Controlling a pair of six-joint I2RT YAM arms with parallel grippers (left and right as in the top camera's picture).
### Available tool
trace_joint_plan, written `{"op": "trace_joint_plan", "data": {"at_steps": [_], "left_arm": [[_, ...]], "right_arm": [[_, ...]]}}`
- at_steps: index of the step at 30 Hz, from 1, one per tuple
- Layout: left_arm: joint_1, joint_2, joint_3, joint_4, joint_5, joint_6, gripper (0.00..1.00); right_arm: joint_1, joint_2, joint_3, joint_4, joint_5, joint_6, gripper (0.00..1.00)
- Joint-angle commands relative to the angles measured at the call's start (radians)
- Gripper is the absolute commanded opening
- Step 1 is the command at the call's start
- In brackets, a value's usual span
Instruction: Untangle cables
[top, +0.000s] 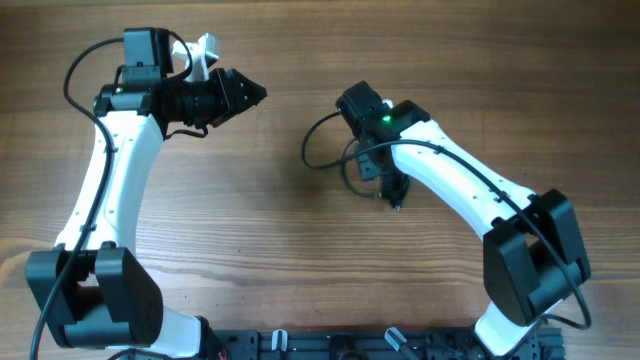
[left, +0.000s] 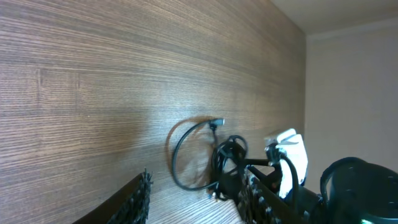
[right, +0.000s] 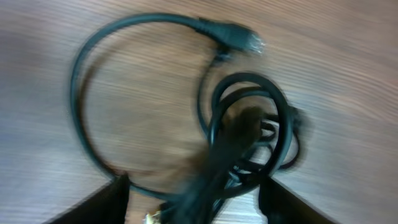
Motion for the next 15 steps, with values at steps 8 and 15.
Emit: {"op": "trace_joint_plan", "data": {"at_steps": [8,15], "left_arm": [[-0.066,-0.013,0.003,-0.035,-0.012,0.017,0.49],[-0.278,0.022,-0.055,-0.105,-0.166,-0.043,0.46]], "right_arm": [[-0.218,-0.222,0.023,0.064,-0.452,-0.039,0.91],[-0.424,-0.254,0.022,0.077,-0.561,-0.021,0.94]]}}
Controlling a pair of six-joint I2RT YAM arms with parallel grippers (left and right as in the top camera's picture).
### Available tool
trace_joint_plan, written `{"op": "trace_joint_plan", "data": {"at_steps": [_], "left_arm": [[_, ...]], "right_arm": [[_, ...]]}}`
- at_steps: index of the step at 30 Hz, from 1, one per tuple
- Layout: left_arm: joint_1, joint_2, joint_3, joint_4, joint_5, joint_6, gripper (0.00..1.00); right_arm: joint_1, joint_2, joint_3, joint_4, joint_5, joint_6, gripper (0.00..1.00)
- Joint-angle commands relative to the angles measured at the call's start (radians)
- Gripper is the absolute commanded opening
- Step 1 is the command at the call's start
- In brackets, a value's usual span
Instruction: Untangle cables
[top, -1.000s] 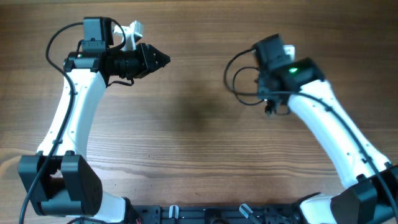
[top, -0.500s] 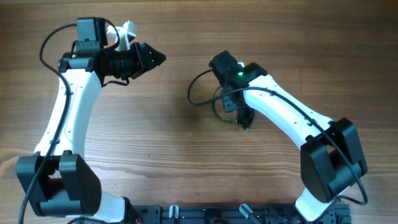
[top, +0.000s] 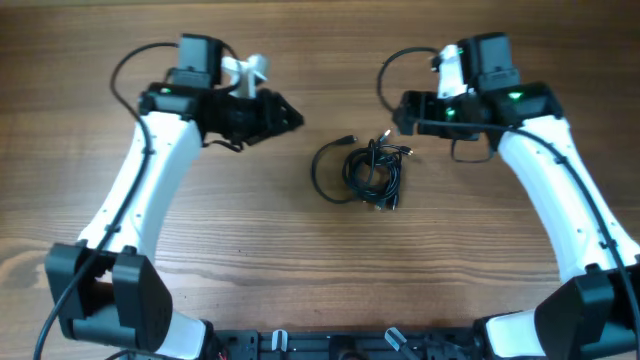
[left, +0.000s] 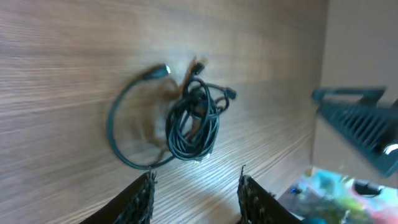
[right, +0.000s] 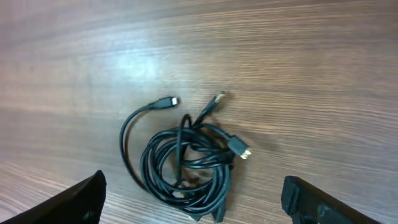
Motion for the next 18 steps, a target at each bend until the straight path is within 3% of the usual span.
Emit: {"op": "trace_joint_plan", "data": {"at_steps": [1,9,18], "left_arm": [[-0.106,0.027,-0.061,0.002,-0.157,-0.08,0.47],[-0.263,0.142,-0.134,0.227,-0.204,-0.148,0.55],[-0.291,0.278,-0.134,0.325,-0.24,-0.196,0.61]], "right_arm": [[-0.027,-0.005,0.016,0.003,-0.065,0.009,0.94],[-0.026,-0.003,0.016,0.013,-0.057,-0.013,0.95],[-0.026,0.0,0.012,0.013,-0.058,-0.039,0.95]]}}
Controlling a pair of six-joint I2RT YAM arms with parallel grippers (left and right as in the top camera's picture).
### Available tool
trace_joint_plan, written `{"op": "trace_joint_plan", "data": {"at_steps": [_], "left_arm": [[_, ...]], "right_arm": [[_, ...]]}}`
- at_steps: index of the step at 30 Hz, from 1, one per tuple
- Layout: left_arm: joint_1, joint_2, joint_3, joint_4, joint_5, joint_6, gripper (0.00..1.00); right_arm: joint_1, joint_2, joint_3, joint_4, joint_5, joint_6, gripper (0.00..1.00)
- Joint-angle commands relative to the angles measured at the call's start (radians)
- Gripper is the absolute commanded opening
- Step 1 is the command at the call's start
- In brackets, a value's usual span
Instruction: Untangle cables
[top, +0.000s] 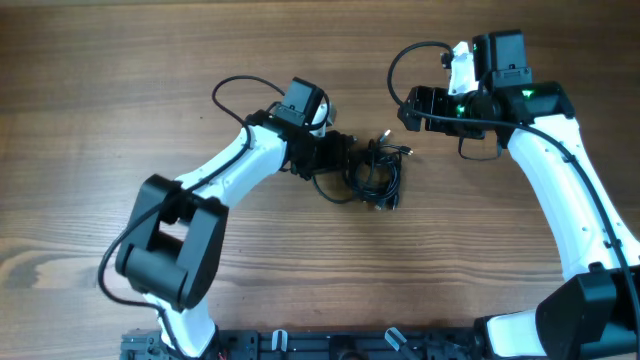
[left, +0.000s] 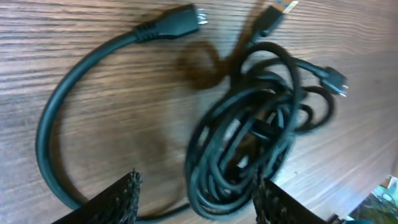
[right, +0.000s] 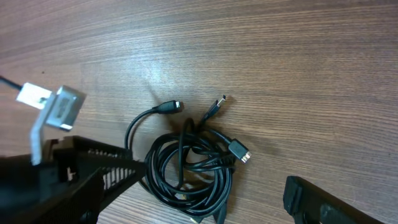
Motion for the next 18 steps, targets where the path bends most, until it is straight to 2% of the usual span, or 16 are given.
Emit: {"op": "trace_joint_plan", "data": {"at_steps": [1,5,14,18], "left_arm": [[-0.008,0.038,-0.009,0.037,-0.017,-0.017,0.6],[-0.014,0.047,-0.009,0.076,-0.011,-0.013,0.6],[-0.026,0.093,-0.009,0.09,-0.01,-0.008,0.47],[-0.055,0.101,-0.009,0.093,-0.001,0.057,0.45]], "right_arm": [[0.004,0.002,0.011,0.005,-0.017,-0.02,0.95],[0.004,0.02,0.008,0.004,-0.017,-0.021,0.95],[0.004,0.029,0.004,0.005,-0.017,-0.021,0.95],[0.004,0.029,0.004,0.005,-0.017,-0.021,0.95]]}}
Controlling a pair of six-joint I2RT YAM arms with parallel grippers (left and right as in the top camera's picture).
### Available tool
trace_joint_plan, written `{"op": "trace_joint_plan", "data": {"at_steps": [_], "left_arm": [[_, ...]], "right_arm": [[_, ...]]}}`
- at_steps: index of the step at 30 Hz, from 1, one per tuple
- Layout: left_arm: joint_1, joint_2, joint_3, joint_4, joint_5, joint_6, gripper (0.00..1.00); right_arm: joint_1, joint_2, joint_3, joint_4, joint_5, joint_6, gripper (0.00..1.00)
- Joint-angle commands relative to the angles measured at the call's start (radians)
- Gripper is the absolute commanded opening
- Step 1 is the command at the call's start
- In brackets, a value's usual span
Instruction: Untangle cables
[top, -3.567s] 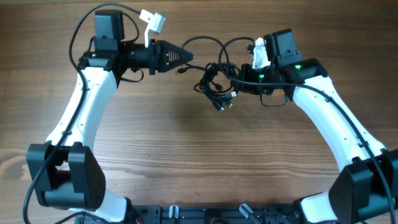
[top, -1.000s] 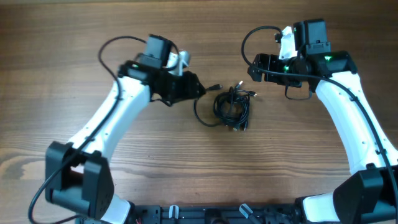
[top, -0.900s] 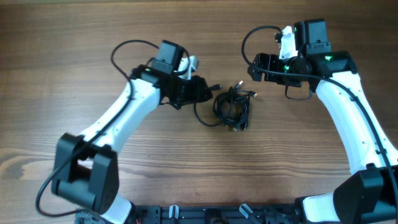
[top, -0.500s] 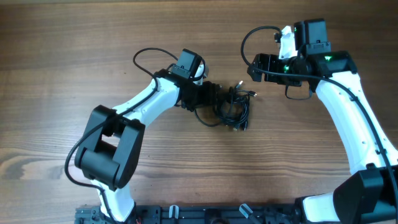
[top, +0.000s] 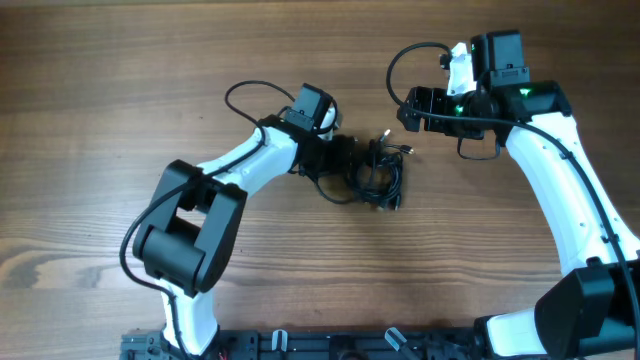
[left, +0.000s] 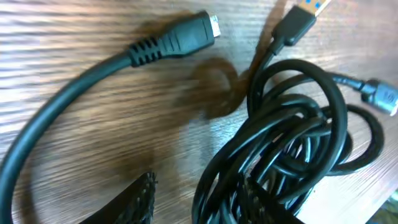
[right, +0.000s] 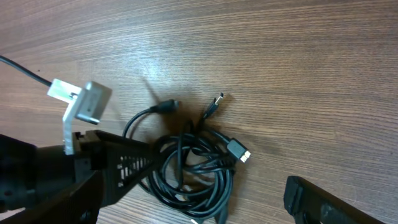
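Note:
A tangle of black cables (top: 375, 175) lies mid-table: a tight coil (left: 292, 137) and one wide loose loop ending in a thick plug (left: 174, 40). A blue-tipped USB plug (left: 298, 18) and a silver plug (right: 239, 150) stick out of the coil. My left gripper (top: 350, 165) is low at the coil's left side and open, its fingers (left: 140, 199) straddling the coil's outer strands. My right gripper (top: 408, 108) hangs open above and behind the tangle, clear of it.
The wooden table (top: 150, 60) carries only the cables. The left arm (top: 255, 155) stretches in from the front left, and its white camera bracket (right: 81, 102) shows in the right wrist view. The right arm (top: 560, 190) stands along the right side.
My left gripper has pushed a little further right, from beside the loose loop to the coil, with strands now between its open fingers. The right arm and the cables have not moved.
At first my right gripper was down on the tangle and the left arm stood far back left. Then the right gripper was raised at the back right, open, with the tangle left on the table. The left gripper then came low beside the loop, and now reaches the coil.

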Motion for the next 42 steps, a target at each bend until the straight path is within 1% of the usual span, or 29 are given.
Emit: {"op": "trace_joint_plan", "data": {"at_steps": [1,3,5,10,13,15,18,20,24,26,27,30,33,35,36,38,41,42], "left_arm": [[-0.038,0.018,-0.008,0.005,0.006,0.076,0.45],[-0.039,0.019,-0.008,0.005,0.006,0.076,0.44],[-0.039,0.029,-0.008,0.006,0.005,0.077,0.4],[-0.039,0.044,-0.008,0.009,0.005,0.084,0.42],[-0.039,0.045,-0.008,0.016,-0.014,0.083,0.37],[-0.042,0.048,-0.011,0.024,-0.044,0.082,0.37],[-0.052,0.053,-0.026,0.058,-0.047,0.075,0.37],[-0.056,0.057,-0.026,0.062,-0.051,0.075,0.33],[-0.073,0.072,-0.028,0.061,-0.138,0.074,0.24],[-0.081,0.076,-0.028,0.061,-0.156,0.074,0.1],[-0.081,0.076,-0.028,0.061,-0.156,0.074,0.04],[-0.073,0.072,-0.026,0.065,-0.154,0.071,0.04],[-0.044,0.024,-0.026,0.056,-0.114,0.07,0.04],[-0.018,-0.031,-0.025,0.047,-0.057,0.043,0.04],[0.01,-0.084,-0.025,0.036,-0.005,0.018,0.04],[0.05,-0.163,-0.025,0.027,0.065,-0.014,0.04],[0.082,-0.245,-0.025,0.054,0.174,-0.016,0.04],[0.084,-0.264,-0.025,0.071,0.202,-0.028,0.04]], "right_arm": [[0.004,0.014,0.004,0.005,-0.017,-0.021,0.95],[0.004,0.014,0.004,0.005,-0.017,-0.02,0.95],[0.004,0.014,0.004,0.005,-0.017,-0.021,0.95],[0.004,0.014,0.004,0.005,-0.017,-0.021,0.96],[0.004,0.014,0.004,0.005,-0.017,-0.021,0.96],[0.004,0.014,0.004,0.005,-0.017,-0.024,0.95],[0.004,0.014,0.004,0.005,-0.016,-0.024,0.96],[0.004,0.014,0.004,0.007,-0.017,-0.024,0.95],[0.004,0.014,0.004,0.008,-0.017,-0.027,0.96],[0.004,0.014,0.004,0.008,-0.017,-0.027,0.96],[0.004,0.014,0.004,0.008,-0.017,-0.027,0.95],[0.004,0.014,0.004,0.008,-0.017,-0.027,0.96],[0.004,0.014,0.004,0.008,-0.021,-0.028,0.96],[0.005,0.014,0.004,0.007,-0.061,-0.063,0.96],[0.008,0.014,0.004,0.005,-0.092,-0.081,0.95],[0.016,0.014,0.004,0.005,-0.108,-0.084,0.89],[0.037,0.014,0.004,0.006,-0.123,-0.084,0.78],[0.05,0.014,0.004,0.01,-0.133,-0.084,0.77]]}}
